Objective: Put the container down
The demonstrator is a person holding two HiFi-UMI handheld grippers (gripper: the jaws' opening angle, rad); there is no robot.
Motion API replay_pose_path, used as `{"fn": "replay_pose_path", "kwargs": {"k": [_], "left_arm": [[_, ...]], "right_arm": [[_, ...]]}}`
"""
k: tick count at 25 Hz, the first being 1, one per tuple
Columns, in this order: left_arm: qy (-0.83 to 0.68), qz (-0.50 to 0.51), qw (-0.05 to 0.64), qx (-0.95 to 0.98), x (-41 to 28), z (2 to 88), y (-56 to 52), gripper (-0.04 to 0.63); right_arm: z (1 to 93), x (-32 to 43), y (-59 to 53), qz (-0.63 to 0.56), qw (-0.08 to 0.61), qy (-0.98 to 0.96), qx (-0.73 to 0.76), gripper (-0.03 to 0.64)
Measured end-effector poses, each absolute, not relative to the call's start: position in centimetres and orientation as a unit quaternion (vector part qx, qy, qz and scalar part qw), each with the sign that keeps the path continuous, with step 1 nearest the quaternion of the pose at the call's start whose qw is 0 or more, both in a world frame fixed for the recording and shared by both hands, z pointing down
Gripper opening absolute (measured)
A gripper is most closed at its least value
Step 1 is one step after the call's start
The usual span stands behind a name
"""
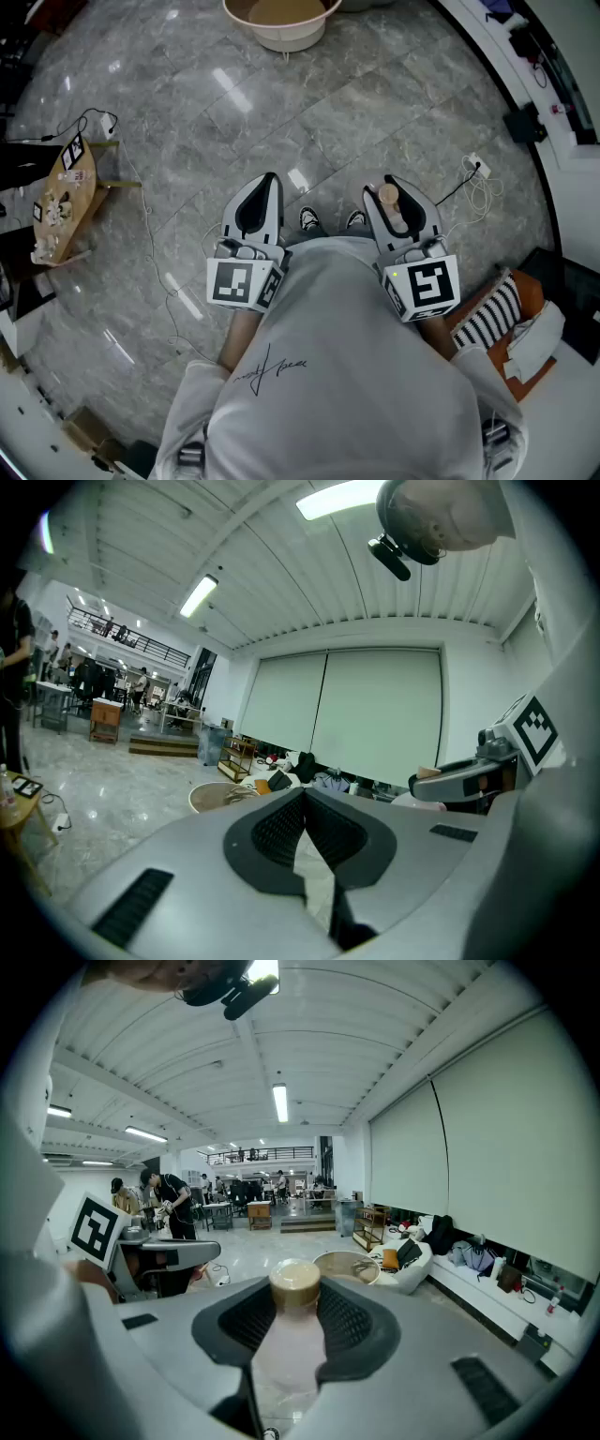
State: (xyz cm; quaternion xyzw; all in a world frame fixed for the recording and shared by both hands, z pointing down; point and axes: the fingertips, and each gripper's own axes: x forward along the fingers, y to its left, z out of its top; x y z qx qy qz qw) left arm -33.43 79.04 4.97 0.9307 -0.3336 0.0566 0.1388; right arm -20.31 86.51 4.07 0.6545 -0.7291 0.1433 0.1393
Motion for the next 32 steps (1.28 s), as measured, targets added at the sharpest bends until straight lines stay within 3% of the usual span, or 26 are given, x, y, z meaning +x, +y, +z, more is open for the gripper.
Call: {"fn": "replay_pose_path", "kwargs": {"k": [15, 32], "left_arm": [[-0.321, 0.071, 0.145, 0.933, -36.7, 5.6, 76.9, 0.018], [-0.337, 0.081, 0.131, 0.929, -33.1, 5.0, 70.3, 0.017]], "right_arm": [[4.0, -22.4, 84.6, 0.156, 0.121, -0.719, 0.666, 0.146], [2.8, -18.9, 77.1, 0.13, 0.1, -0.742, 0.65, 0.144]]}}
